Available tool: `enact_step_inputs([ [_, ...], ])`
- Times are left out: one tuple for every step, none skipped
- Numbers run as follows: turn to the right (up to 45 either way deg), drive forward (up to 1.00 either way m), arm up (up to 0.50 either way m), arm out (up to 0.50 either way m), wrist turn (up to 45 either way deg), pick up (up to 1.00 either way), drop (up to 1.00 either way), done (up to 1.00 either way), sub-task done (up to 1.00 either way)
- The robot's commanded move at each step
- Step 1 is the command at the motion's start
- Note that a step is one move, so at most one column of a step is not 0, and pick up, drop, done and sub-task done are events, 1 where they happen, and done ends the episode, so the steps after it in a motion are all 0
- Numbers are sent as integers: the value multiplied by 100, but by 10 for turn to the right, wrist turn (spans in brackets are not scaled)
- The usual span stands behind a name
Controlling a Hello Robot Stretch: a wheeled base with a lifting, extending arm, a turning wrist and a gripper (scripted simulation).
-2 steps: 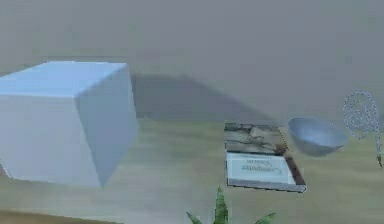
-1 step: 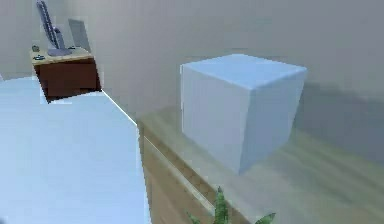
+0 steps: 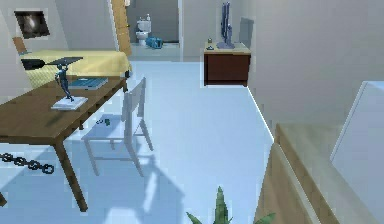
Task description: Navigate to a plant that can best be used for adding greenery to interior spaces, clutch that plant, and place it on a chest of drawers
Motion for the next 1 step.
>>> enact_step_inputs([
  [0,0,0,32,0,0,0,0,0],
])
